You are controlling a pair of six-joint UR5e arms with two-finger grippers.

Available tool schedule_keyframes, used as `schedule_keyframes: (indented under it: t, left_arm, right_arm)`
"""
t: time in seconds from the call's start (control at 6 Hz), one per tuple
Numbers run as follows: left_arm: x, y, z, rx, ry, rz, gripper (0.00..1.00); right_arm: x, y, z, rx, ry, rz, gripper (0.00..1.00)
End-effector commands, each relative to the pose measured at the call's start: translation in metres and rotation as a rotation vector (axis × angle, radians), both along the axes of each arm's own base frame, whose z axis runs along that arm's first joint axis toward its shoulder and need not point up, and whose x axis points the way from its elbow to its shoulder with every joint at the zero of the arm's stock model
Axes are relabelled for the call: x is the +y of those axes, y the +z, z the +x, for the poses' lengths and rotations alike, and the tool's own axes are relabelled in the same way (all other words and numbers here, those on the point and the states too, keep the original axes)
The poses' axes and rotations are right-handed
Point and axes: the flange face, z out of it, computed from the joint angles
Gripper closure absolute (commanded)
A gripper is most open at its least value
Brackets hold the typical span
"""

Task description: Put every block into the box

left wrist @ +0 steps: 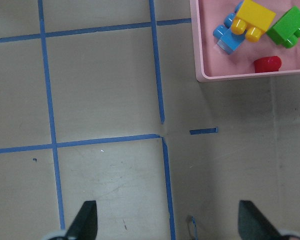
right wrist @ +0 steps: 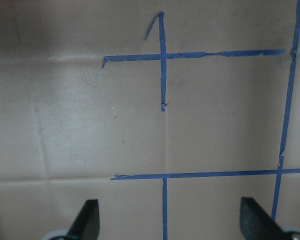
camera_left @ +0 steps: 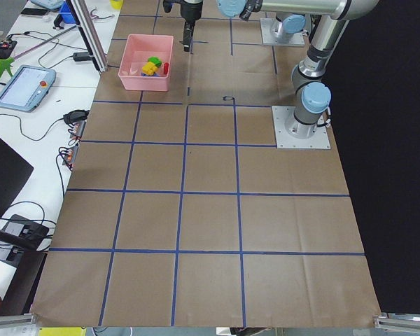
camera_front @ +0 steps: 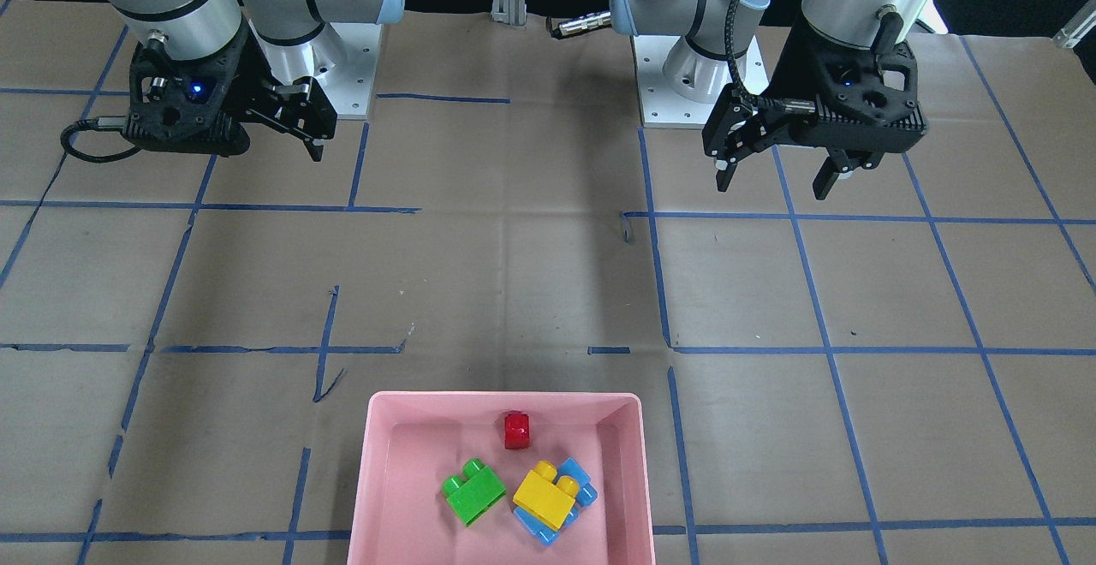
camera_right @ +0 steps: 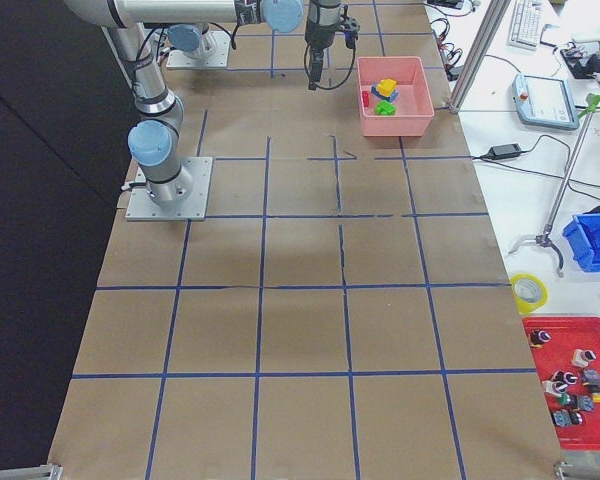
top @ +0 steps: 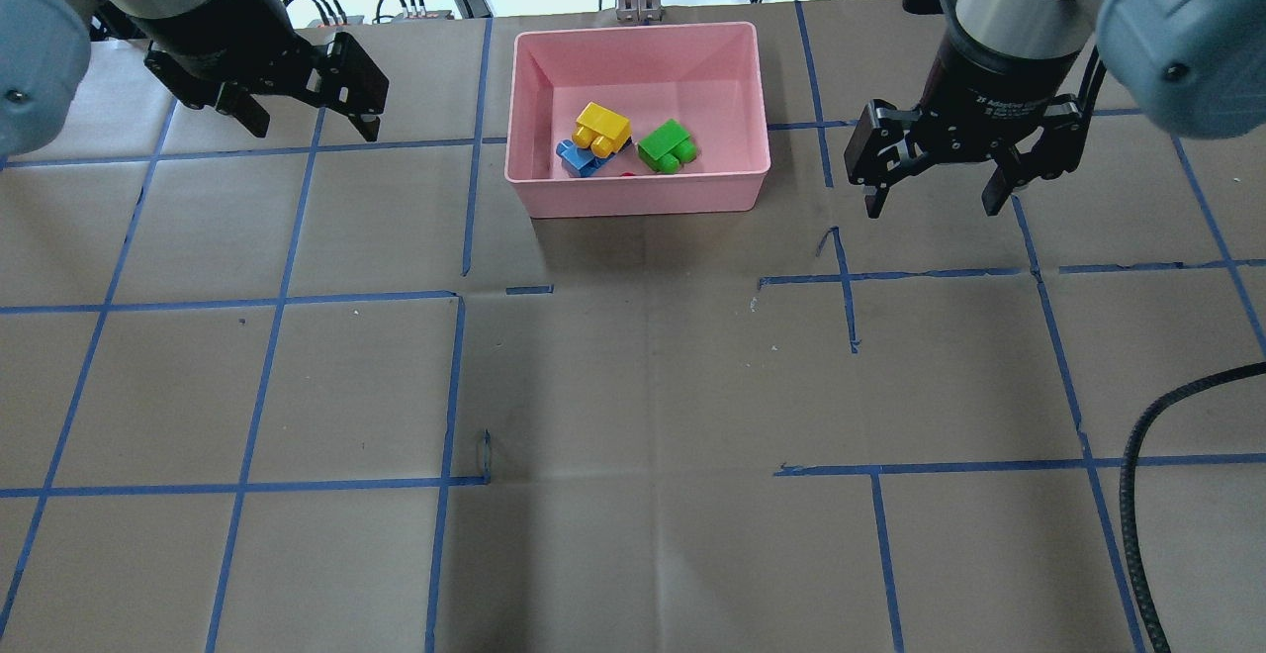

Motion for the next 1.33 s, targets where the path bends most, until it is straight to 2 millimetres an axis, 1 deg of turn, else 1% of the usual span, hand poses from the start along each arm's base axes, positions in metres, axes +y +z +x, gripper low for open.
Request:
schedule_keyframes:
  t: [0.0,0.5,0.67,0.83,1.17]
  left_arm:
    - [0.0,0.0002,0.0,0.0,0.0,0.0,0.0]
    - [0.0001,-0.0005,0.0,0.0,0.0,0.001,0.0]
    - [0.0,0.0002,0.0,0.0,0.0,0.0,0.0]
    - [0.0001,-0.0005,0.0,0.0,0.0,0.001,0.0]
    - [-0.0005,-0.0005,-0.0002,0.002,0.001,0.001,0.0]
  right_arm:
    - [0.0006,-0.0021,-0.0002,0.002,-0.002,0.001,0.0]
    - [-0.002,0.0009,-0.0003,0.004,-0.003,-0.005,0.0]
    - [-0.0046,0.0003,-0.0004,0.007,-0.015,-0.005,0.0]
    - [-0.0039,-0.005,-0.0007,0.01,-0.013,0.007,0.0]
    - [-0.0039,-0.005,-0.0001,0.004,-0.015,0.008,0.0]
